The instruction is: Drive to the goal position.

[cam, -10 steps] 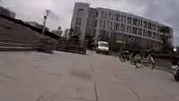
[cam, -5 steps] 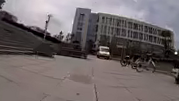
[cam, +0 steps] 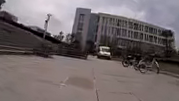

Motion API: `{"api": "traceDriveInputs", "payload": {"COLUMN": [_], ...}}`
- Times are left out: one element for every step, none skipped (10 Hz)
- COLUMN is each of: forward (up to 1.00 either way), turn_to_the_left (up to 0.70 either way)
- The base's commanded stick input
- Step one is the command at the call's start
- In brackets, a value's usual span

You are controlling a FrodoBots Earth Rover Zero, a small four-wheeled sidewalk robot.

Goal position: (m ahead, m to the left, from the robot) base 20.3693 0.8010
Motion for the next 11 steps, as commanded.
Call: {"api": "traceDriveInputs", "payload": {"forward": [0.85, 0.85, 0.85, 0.85, 0.85, 0.85, 0.85, 0.85, 0.85, 0.85, 0.85], "turn_to_the_left": [0.00, 0.00, 0.00, 0.00, 0.00, 0.00, 0.00, 0.00, 0.00, 0.00, 0.00]}}
